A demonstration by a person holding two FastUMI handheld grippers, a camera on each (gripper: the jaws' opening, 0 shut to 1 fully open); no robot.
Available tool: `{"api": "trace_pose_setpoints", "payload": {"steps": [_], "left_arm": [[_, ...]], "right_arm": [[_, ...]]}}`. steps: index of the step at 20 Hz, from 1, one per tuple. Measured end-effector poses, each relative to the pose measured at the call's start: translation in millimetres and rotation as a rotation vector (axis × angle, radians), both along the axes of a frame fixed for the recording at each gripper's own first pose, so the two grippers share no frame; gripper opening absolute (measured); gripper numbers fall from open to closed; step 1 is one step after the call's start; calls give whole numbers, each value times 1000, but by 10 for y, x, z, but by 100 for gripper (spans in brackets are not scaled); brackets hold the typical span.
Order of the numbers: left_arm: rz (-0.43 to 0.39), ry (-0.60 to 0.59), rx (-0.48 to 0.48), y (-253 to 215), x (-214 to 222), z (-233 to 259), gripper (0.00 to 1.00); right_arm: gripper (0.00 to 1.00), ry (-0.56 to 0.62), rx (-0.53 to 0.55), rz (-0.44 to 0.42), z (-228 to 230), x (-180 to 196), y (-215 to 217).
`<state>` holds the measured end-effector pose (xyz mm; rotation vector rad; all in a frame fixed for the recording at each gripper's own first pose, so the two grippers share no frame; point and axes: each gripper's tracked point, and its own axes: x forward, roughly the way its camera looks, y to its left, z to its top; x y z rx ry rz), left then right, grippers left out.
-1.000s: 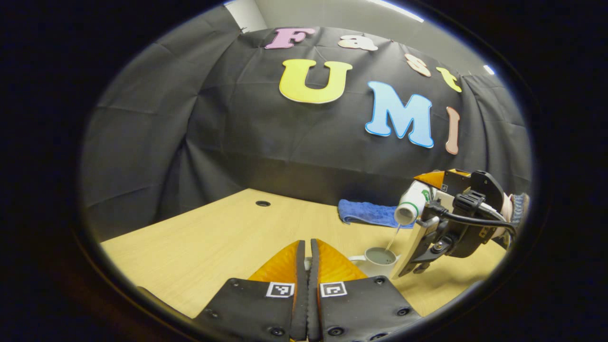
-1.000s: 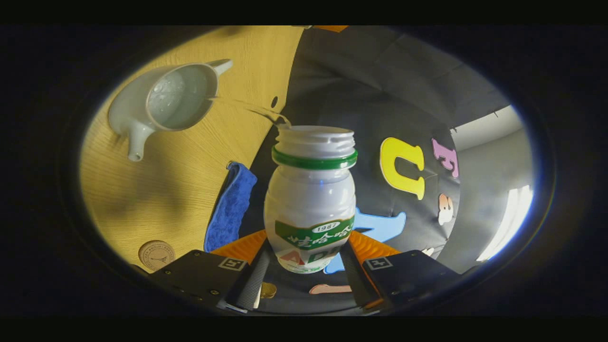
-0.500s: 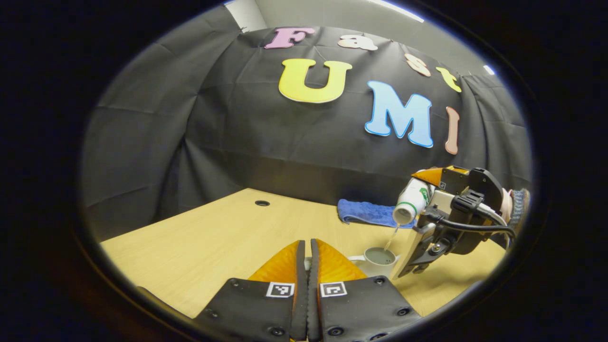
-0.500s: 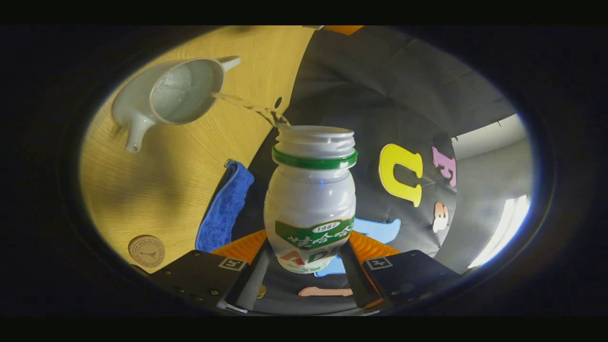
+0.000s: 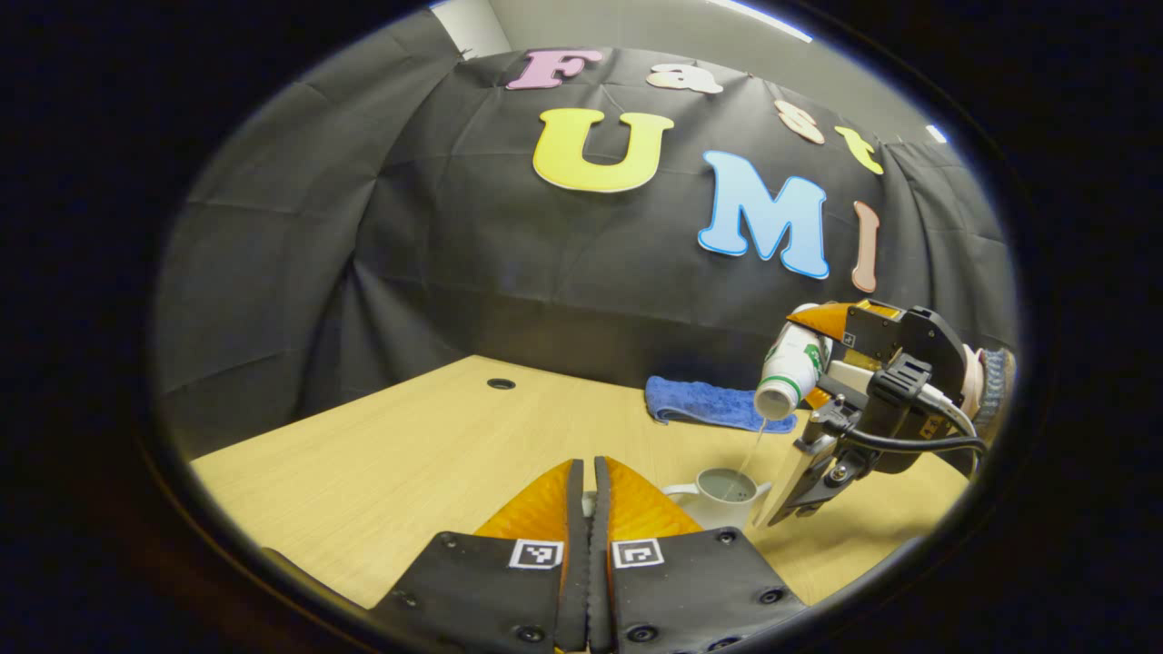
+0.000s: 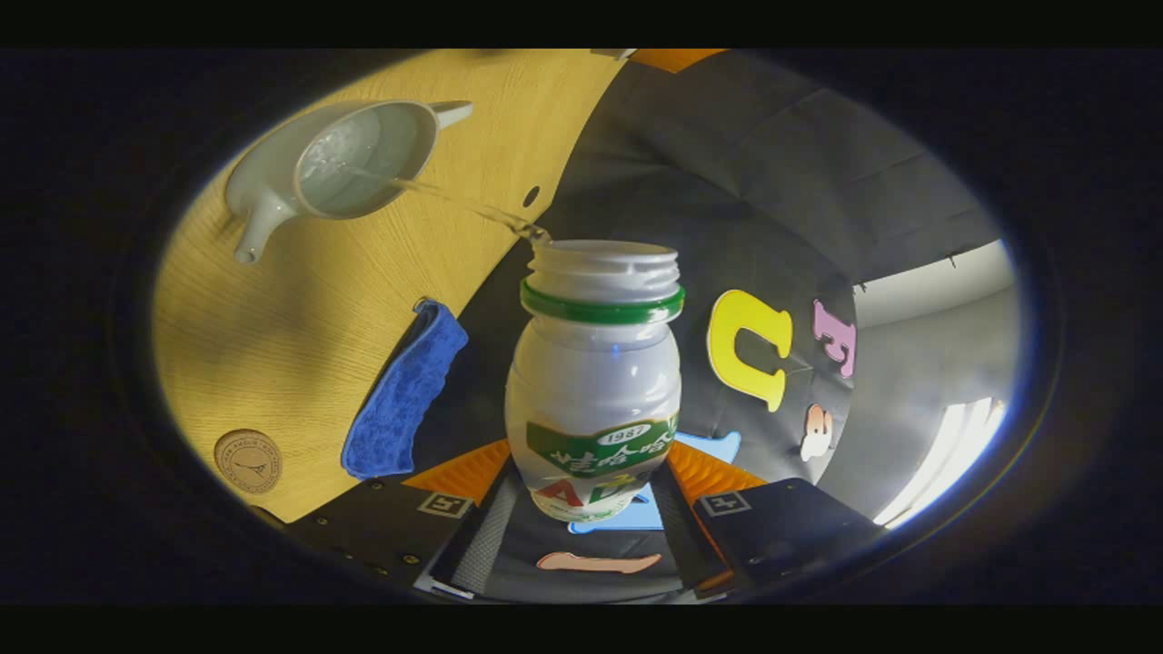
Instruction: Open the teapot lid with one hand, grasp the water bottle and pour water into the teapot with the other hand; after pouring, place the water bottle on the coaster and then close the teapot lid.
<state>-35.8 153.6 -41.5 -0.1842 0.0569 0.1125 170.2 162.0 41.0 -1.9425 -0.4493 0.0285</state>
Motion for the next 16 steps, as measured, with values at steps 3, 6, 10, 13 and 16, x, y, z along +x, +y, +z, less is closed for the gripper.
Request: {"api": "trace_pose_setpoints", "payload": {"steps": [3,6,10,13,16], "left_arm": [[-2,2,1,-3,-5,0,6],[-2,2,0,-9,0,-9,6],[-2,2,-1,-13,1,-11,6],[-1,2,0,-9,3,-14,6],[3,-2,-4,3,-15,9,6]], "right_arm": [[76,-14,-10,9,12,-25,36],[75,-43,-30,18,59,-37,64],[75,-76,-52,30,104,-55,98],[75,-98,-51,33,123,-75,107],[75,-16,30,23,-14,-70,73]]}}
